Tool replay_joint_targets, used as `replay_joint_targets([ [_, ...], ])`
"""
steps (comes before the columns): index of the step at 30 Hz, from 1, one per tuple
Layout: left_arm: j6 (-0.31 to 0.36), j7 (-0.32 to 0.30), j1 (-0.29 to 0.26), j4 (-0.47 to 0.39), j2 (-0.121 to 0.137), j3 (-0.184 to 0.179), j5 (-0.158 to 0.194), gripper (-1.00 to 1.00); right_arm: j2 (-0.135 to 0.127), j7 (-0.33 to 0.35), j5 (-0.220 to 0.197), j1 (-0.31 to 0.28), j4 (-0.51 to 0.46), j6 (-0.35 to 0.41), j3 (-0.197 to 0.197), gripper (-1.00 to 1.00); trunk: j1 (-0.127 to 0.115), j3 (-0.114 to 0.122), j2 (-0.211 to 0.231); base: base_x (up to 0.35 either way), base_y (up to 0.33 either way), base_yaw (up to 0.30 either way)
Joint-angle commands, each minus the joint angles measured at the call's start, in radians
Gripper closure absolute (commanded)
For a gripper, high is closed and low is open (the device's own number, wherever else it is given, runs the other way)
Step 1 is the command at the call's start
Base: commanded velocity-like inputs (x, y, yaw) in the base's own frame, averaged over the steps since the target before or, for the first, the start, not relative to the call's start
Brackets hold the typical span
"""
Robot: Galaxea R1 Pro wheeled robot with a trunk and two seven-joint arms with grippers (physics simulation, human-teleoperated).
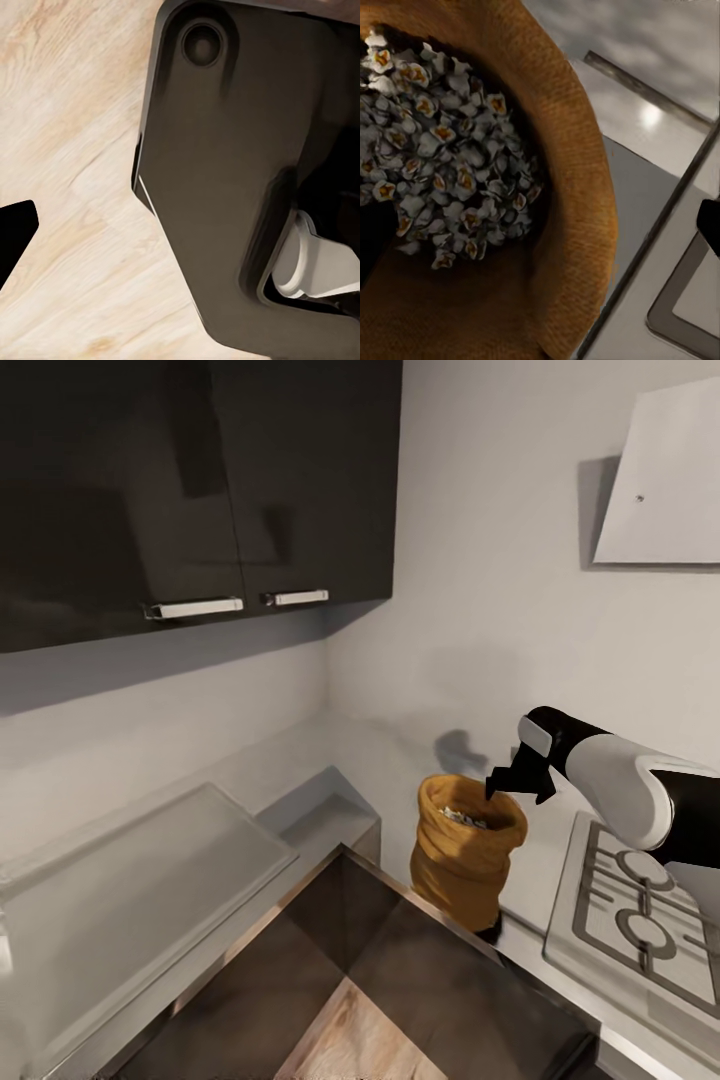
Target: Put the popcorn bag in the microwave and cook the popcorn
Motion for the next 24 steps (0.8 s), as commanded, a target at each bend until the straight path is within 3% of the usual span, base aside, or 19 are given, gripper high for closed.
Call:
replay_joint_targets([
  [1,0.0,0.0,-0.001,0.0,0.0,0.003,0.001,-1.0,0.0,-0.008,0.001,-0.002,0.002,0.0,-0.009,-1.0,0.001,-0.004,-0.002,0.001,0.002,0.149],
  [10,-0.001,0.0,-0.001,0.0,0.0,0.003,0.001,-1.0,0.0,-0.008,0.001,-0.002,0.002,0.0,-0.01,-1.0,0.001,-0.013,-0.002,0.0,0.0,0.025],
  [24,-0.001,0.0,-0.001,0.0,0.0,0.003,0.001,-1.0,0.0,-0.008,0.001,-0.002,0.002,0.0,-0.009,-1.0,0.001,-0.028,-0.002,0.0,0.0,-0.081],
])
